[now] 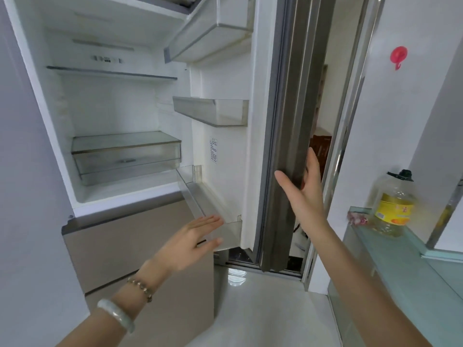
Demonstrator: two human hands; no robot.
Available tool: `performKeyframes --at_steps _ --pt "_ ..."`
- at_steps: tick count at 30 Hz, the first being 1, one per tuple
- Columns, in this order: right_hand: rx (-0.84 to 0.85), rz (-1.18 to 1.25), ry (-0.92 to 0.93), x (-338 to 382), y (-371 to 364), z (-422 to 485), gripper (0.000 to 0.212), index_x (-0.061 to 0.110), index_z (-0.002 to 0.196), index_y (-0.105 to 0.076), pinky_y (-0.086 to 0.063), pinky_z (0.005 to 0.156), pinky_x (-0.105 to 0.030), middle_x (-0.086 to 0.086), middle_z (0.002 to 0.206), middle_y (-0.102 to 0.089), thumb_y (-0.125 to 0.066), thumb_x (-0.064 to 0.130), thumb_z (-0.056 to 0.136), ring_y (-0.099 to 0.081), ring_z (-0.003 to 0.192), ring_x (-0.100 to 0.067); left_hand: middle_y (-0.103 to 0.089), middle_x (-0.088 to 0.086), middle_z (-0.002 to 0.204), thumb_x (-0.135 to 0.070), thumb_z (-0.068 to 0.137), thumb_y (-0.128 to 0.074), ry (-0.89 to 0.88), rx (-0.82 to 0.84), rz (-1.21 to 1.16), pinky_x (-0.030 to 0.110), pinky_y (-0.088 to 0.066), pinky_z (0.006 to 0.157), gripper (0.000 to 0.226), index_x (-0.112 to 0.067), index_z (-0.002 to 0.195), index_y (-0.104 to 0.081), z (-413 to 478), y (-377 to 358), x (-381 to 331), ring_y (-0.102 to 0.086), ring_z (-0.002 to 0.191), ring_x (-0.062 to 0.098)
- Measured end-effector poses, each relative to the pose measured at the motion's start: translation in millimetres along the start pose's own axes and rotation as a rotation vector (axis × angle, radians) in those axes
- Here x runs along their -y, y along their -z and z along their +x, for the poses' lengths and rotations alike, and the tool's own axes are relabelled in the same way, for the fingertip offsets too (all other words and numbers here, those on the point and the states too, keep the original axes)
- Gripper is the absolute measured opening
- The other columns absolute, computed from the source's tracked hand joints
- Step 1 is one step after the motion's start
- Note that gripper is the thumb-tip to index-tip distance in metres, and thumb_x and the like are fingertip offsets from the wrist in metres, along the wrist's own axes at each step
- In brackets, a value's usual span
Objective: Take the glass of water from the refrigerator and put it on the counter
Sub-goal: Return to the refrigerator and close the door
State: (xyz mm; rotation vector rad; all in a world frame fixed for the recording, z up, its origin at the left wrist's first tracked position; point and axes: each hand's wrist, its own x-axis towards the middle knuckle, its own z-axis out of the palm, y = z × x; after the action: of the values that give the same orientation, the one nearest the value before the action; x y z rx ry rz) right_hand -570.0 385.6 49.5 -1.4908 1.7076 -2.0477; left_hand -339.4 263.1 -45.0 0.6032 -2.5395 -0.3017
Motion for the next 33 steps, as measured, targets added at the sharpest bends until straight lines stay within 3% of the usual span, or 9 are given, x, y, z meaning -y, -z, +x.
performKeyframes --at_steps 7,11,14,16,20,24,27,31,33 --pt "0.119 0.134 0.097 21.7 -42.6 -18.8 0.092 0.036 0.150 -0.012 -0.026 0.117 -0.048 0.009 0.159 -0.022 -0.067 0.051 0.077 -0.024 0.145 -0.011 -0.030 -0.004 0.157 -0.043 0.097 -0.053 0.167 -0.054 0.052 0.000 -0.001 0.107 0.057 -0.020 0.148 -0.040 -47.1 24.4 18.5 -0.017 0.144 0.000" --pt "0.210 0.151 0.137 31.1 -72.1 -26.0 0.084 0.034 0.149 -0.015 -0.028 0.117 -0.047 0.009 0.158 -0.025 -0.064 0.045 0.082 -0.026 0.144 -0.012 -0.033 -0.005 0.157 -0.041 0.098 -0.050 0.298 -0.079 0.050 0.008 -0.016 0.108 0.053 -0.022 0.147 -0.042 -67.7 41.9 32.9 -0.030 0.145 0.011" --pt "0.294 0.154 0.156 36.2 -96.5 -29.1 0.075 0.036 0.149 -0.016 -0.025 0.118 -0.042 0.012 0.158 -0.024 -0.059 0.040 0.088 -0.025 0.144 -0.006 -0.031 -0.012 0.157 -0.048 0.098 -0.047 0.391 -0.065 0.074 0.013 -0.031 0.093 0.052 -0.030 0.146 -0.041 -80.6 54.4 45.9 -0.063 0.106 0.006" --pt "0.341 0.138 0.170 37.6 -113.0 -28.8 0.071 0.032 0.150 -0.014 -0.023 0.119 -0.033 0.016 0.157 -0.020 -0.056 0.033 0.093 -0.021 0.142 0.001 -0.031 -0.011 0.157 -0.044 0.100 -0.045 0.437 -0.057 0.087 0.012 -0.030 0.090 0.049 -0.032 0.147 -0.038 -87.8 62.9 56.9 -0.065 0.093 -0.003" --pt "0.412 0.048 0.241 43.9 -145.4 -28.6 0.070 0.027 0.152 -0.011 -0.013 0.109 -0.009 0.023 0.149 -0.017 -0.052 0.036 0.096 -0.012 0.137 0.012 -0.032 -0.001 0.158 -0.010 0.101 -0.044 0.514 -0.046 0.157 0.009 -0.017 0.103 0.053 -0.025 0.150 -0.032 -99.7 76.7 88.9 -0.037 0.143 0.021" --pt "0.464 0.079 0.282 48.7 -178.6 -31.1 0.073 0.025 0.152 -0.009 -0.012 0.117 -0.021 0.007 0.161 -0.013 -0.053 0.037 0.095 -0.011 0.146 -0.004 -0.018 -0.002 0.163 -0.002 0.098 -0.039 0.589 -0.018 0.195 0.006 -0.012 0.100 0.065 -0.025 0.155 -0.018 -105.8 86.0 110.5 -0.024 0.148 0.018" --pt "0.446 0.062 0.331 49.0 -201.7 -33.4 0.075 0.025 0.152 -0.011 -0.007 0.111 -0.006 0.005 0.161 -0.012 -0.055 0.040 0.093 -0.007 0.142 0.004 -0.009 -0.007 0.164 -0.005 0.099 -0.039 0.629 -0.006 0.189 0.018 -0.015 0.111 0.066 -0.028 0.156 -0.013 -109.5 94.3 117.4 -0.015 0.150 0.014" --pt "0.455 0.070 0.384 50.0 -238.8 -33.8 0.078 0.026 0.153 -0.012 -0.001 0.102 0.003 0.003 0.163 0.003 -0.058 0.042 0.091 0.009 0.137 0.016 -0.030 0.000 0.158 -0.018 0.103 -0.043 0.637 -0.191 0.103 0.031 -0.023 0.117 0.061 -0.025 0.155 -0.015 -115.0 110.2 118.5 -0.025 0.148 0.018" --pt "0.493 0.100 0.395 48.5 -256.5 -31.8 0.078 0.034 0.152 -0.011 -0.004 0.107 -0.005 0.008 0.162 0.011 -0.057 0.045 0.090 0.010 0.141 0.012 -0.031 -0.010 0.156 -0.030 0.103 -0.044 0.613 -0.365 0.018 0.016 -0.024 0.113 0.060 -0.029 0.155 -0.015 -118.5 120.2 115.1 -0.026 0.145 0.009"
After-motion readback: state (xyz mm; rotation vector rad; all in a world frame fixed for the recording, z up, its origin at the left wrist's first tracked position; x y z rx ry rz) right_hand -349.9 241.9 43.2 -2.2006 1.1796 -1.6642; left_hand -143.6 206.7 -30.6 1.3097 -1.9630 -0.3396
